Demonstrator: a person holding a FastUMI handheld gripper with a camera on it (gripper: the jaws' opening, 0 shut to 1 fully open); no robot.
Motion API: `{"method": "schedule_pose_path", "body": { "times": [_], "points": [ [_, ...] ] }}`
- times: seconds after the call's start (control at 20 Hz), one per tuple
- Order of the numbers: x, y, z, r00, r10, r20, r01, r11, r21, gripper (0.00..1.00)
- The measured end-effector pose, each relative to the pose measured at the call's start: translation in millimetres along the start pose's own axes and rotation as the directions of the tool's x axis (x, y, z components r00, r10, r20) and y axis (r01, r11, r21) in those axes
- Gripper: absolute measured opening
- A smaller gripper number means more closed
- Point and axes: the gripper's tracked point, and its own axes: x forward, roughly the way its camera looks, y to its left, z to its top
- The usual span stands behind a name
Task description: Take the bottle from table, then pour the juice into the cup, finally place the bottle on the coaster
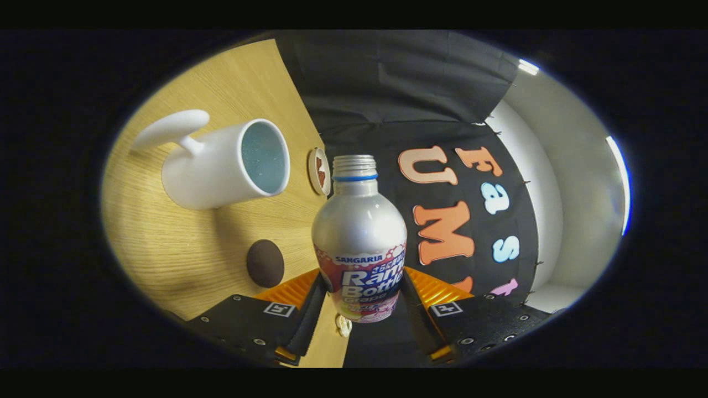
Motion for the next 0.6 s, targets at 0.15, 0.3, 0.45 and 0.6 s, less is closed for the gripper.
{"method": "schedule_pose_path", "body": {
  "times": [0.15,0.3,0.45,0.6],
  "points": [
    [2.8,-0.5,0.9,1.000,-0.027,0.009,0.028,0.997,-0.067,0.74],
    [3.3,-4.6,4.1,0.999,-0.039,0.028,0.042,0.990,-0.133,0.73],
    [4.1,-7.1,3.0,0.998,-0.055,0.037,0.062,0.979,-0.197,0.74],
    [5.7,-8.8,3.1,0.997,-0.064,0.039,0.071,0.970,-0.234,0.74]
  ]
}}
